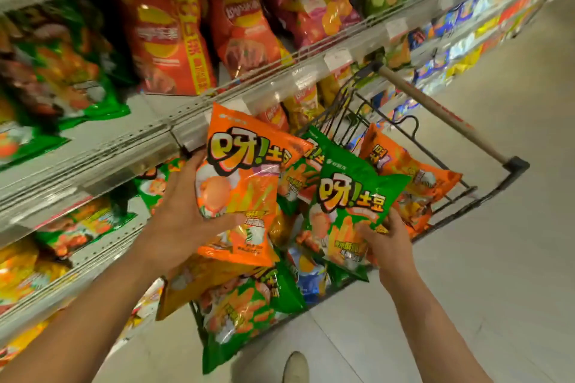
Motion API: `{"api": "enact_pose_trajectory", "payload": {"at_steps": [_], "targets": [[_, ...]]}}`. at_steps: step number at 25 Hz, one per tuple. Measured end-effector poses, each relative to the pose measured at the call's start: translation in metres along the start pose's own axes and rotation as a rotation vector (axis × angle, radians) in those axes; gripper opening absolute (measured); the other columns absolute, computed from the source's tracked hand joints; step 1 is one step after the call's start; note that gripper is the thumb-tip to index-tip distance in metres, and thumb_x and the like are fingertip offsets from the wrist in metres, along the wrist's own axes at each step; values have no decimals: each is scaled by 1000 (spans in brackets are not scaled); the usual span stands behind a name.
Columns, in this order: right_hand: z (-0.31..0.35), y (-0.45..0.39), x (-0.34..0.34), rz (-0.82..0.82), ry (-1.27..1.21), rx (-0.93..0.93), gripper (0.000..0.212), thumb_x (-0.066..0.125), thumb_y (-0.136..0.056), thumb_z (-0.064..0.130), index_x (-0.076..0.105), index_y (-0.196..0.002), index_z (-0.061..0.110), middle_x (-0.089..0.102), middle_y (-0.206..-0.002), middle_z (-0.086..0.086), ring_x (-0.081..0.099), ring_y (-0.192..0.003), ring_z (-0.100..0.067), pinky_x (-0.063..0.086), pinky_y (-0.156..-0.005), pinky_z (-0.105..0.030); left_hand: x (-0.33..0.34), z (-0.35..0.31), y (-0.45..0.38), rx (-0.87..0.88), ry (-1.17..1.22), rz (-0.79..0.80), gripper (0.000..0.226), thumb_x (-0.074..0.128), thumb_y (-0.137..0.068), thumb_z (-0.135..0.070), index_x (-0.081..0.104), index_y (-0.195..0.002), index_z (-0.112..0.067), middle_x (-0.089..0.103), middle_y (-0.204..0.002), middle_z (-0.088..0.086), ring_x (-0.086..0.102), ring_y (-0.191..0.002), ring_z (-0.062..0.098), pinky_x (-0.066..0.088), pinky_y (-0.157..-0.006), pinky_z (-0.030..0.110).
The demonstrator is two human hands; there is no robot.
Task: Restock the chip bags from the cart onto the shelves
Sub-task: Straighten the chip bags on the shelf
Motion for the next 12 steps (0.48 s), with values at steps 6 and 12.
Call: {"api": "enact_pose_trajectory", "payload": {"at_steps": [6, 12], "targets": [[49, 106, 25, 59, -19, -148, 46, 72, -87, 3, 61, -121, 31, 73, -87, 5, 71, -83, -22, 57, -78, -48, -79, 16, 124, 30, 2, -176, 115, 93, -57, -55, 28, -151, -46, 46, -140, -4, 44, -129, 13, 42, -104, 41], [53, 261, 111, 387, 23, -252, 51, 71, -89, 6, 59, -131, 34, 70, -120, 3, 69, -102, -20, 56, -79, -26, -165, 61, 301, 33, 65, -356, 97, 94, -64, -41, 38, -143, -46, 55, -134, 1, 57, -121, 36, 53, -96, 48]]}}
Point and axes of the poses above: each hand's wrist, its own y-axis away from the middle knuckle, its own x-axis out of the palm, z = x × y, the point moved 8 cm from there along -y, towards the middle knuckle
